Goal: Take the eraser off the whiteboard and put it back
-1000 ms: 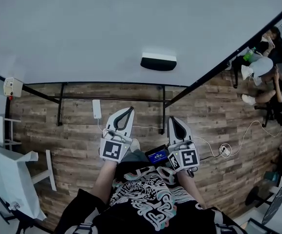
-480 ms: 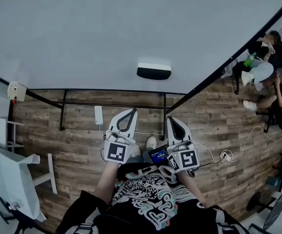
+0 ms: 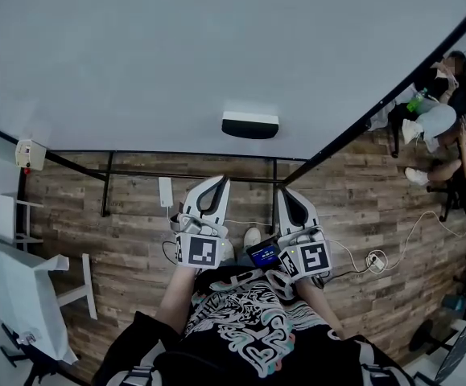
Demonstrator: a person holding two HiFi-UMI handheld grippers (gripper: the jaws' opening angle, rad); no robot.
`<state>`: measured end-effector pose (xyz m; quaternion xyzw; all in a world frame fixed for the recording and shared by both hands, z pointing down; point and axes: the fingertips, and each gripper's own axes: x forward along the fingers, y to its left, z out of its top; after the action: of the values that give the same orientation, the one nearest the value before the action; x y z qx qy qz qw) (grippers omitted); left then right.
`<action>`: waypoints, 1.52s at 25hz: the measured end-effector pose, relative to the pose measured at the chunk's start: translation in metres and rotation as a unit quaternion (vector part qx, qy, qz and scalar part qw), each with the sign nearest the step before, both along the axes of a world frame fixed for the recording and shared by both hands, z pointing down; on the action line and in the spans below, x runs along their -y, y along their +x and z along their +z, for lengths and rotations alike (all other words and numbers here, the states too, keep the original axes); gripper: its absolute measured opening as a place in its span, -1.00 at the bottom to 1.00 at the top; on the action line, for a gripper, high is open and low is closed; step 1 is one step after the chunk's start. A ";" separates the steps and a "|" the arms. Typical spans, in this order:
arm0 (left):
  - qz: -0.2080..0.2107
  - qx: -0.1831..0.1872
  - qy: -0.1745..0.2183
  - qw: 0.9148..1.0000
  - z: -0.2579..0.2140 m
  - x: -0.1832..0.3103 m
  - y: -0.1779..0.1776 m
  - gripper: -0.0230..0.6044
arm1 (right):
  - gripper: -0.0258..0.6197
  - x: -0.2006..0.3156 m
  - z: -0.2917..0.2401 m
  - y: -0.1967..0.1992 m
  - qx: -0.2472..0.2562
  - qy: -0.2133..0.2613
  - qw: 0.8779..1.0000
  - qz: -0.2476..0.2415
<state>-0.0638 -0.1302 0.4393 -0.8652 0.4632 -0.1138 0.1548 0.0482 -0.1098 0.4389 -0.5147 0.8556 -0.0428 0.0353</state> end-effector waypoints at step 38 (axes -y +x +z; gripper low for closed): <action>-0.043 0.334 0.205 0.919 -0.022 0.076 0.020 0.05 | -0.88 0.056 -0.007 0.019 0.037 0.015 0.999 -0.008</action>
<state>-0.0434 -0.2063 0.4177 -0.7056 0.4341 -0.3052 0.4696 0.0673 -0.1663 0.4321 -0.5057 0.8581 -0.0493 0.0739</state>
